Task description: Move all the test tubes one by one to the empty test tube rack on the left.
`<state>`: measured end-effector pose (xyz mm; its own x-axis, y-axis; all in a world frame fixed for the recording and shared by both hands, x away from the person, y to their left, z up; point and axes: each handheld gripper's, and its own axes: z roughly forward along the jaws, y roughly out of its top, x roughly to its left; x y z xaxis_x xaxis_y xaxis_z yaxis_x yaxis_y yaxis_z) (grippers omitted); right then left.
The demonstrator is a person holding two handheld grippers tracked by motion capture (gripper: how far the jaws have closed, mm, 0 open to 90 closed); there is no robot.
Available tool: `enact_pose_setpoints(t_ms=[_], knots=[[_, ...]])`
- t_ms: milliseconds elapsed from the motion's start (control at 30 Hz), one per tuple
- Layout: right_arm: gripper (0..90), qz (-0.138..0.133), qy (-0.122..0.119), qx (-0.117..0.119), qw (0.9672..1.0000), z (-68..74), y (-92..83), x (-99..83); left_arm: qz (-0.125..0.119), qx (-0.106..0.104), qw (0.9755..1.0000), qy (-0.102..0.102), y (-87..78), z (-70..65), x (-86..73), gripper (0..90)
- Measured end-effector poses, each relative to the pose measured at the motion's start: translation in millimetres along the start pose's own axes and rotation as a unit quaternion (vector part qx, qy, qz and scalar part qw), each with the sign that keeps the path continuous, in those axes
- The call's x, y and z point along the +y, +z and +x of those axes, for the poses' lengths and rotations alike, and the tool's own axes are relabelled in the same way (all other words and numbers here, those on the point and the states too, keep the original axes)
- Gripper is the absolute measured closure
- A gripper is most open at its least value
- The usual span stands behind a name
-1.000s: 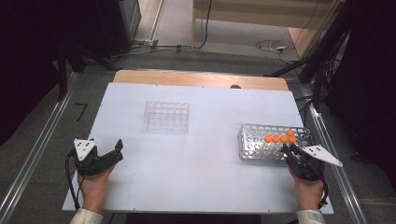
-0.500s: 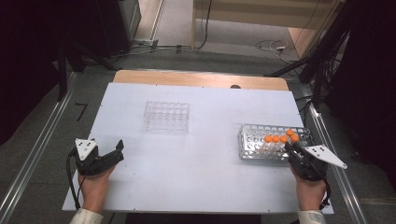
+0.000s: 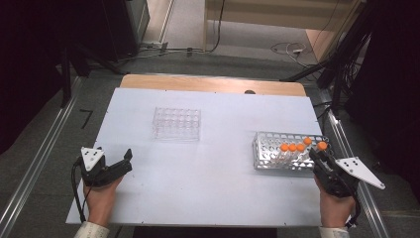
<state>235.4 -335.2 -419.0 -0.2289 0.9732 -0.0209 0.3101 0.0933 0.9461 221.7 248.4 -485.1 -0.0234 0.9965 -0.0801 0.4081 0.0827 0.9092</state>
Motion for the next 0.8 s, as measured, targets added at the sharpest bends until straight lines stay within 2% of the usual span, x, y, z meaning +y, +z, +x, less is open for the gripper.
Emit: enact_pose_setpoints(t_ms=[133, 300, 333, 367, 500, 700, 767, 800], knots=[[72.1, 0.007, 0.003, 0.018, 0.9998, 3.7, -4.5, 0.0, 0.0, -0.002, 1.0, 0.002, -0.2, -0.8, 0.1, 6.6], [72.1, 0.018, -0.013, 0.044, 0.9988, 20.8, -4.9, -5.3, 0.004, -0.004, 1.0, 0.005, 0.3, -4.3, 0.6, 6.5], [72.1, 0.018, -0.013, 0.044, 0.9988, 20.8, -4.9, -5.3, 0.004, -0.004, 1.0, 0.005, 0.3, -4.3, 0.6, 6.6], [72.1, 0.02, -0.013, 0.059, 0.998, 27.6, -5.1, -7.7, 0.005, -0.007, 0.9999, 0.007, 1.0, -6.3, 0.7, 6.6], [72.1, 0.021, -0.022, 0.077, 0.9966, 39.0, -4.5, -8.9, 0.006, -0.011, 0.9999, 0.011, 1.6, -9.5, 0.8, 6.6], [72.1, 0.026, -0.033, 0.105, 0.9935, 59.3, 4.3, -12.9, 0.005, -0.029, 0.9992, 0.026, 1.5, -25.9, 2.8, 6.6], [72.1, 0.032, -0.036, 0.119, 0.9917, 68.2, 9.7, -14.0, 0.005, -0.038, 0.9986, 0.036, 1.5, -34.0, 3.3, 6.6], [72.1, 0.034, -0.046, 0.125, 0.9905, 74.8, 13.2, -14.3, 0.004, -0.04, 0.9984, 0.04, 1.7, -36.9, 3.3, 6.6]])
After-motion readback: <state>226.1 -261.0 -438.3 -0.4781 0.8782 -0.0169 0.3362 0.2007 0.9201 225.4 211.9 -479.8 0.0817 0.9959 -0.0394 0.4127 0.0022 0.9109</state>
